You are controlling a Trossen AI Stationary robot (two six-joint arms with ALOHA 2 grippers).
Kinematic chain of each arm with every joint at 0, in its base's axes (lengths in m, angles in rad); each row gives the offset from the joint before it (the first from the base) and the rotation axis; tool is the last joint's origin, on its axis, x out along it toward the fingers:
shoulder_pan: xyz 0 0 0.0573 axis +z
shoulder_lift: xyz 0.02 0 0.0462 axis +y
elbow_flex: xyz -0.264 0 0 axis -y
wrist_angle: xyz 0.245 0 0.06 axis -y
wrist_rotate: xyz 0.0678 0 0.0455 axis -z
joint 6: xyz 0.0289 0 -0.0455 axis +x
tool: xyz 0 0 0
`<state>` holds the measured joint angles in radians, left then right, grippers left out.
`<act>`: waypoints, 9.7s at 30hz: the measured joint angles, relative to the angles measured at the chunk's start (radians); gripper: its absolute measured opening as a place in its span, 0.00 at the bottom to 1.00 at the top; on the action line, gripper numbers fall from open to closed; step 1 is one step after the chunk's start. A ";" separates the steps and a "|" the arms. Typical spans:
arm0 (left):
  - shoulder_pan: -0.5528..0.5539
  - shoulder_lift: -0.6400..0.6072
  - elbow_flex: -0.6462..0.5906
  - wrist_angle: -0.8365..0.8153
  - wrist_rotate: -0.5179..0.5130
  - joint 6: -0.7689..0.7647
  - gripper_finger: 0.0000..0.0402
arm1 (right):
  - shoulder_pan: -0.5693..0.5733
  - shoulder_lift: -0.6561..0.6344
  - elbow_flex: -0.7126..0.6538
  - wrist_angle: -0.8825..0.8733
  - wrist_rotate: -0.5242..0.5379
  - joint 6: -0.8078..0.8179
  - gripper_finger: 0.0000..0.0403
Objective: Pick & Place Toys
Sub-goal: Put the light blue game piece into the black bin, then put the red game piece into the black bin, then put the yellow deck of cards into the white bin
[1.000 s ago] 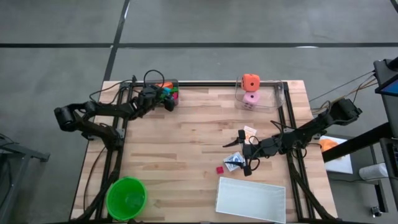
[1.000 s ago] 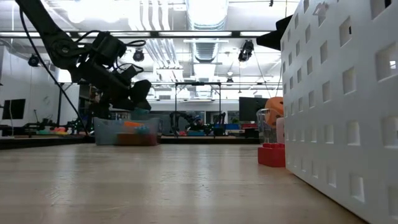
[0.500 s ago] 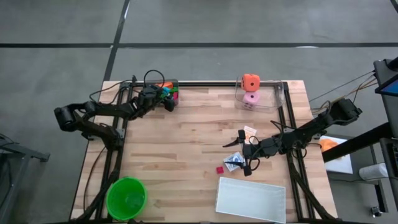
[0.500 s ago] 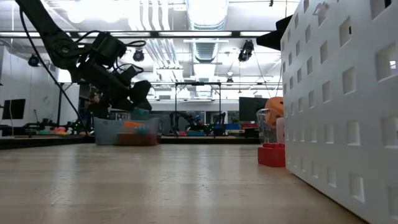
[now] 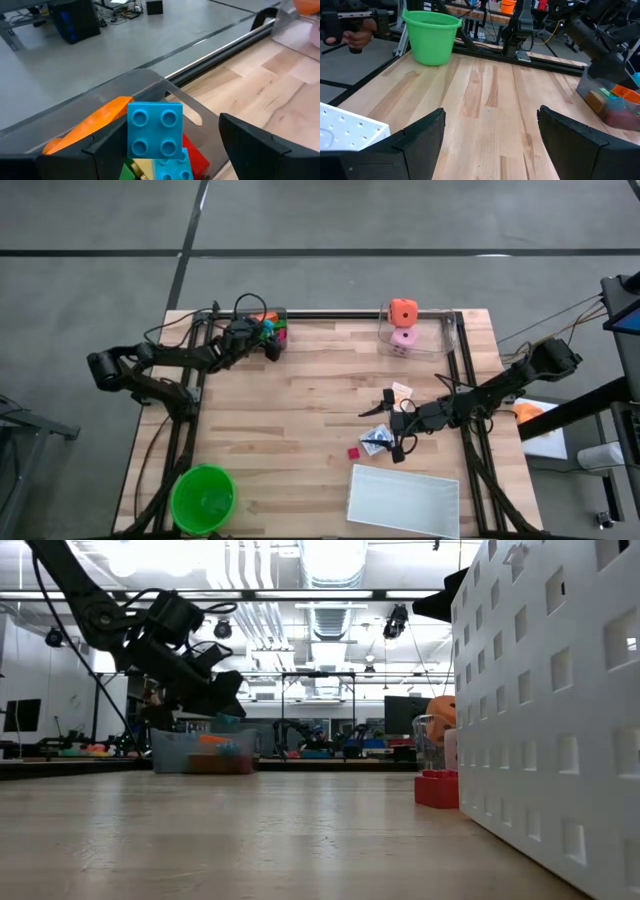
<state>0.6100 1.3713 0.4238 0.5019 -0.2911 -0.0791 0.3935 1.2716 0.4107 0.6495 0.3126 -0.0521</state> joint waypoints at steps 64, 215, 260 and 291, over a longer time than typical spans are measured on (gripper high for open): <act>-0.087 0.078 0.115 -0.125 0.044 -0.206 0.75 | 0.000 0.000 0.000 0.004 0.000 -0.004 0.78; -0.834 0.782 0.782 -0.362 0.223 0.093 0.33 | -0.033 -0.034 0.222 -0.212 0.057 -0.138 0.78; -0.247 -0.107 0.040 -0.150 0.069 -0.044 0.33 | -0.040 -0.226 -0.281 0.561 -0.018 -0.214 0.78; 0.058 -0.115 0.048 -0.331 0.069 -0.080 0.80 | -0.046 -0.223 -0.280 0.535 -0.019 -0.214 0.78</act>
<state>0.6682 1.2565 0.4713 0.1712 -0.2222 -0.1586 0.3477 1.0488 0.1307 1.1845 0.2941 -0.2657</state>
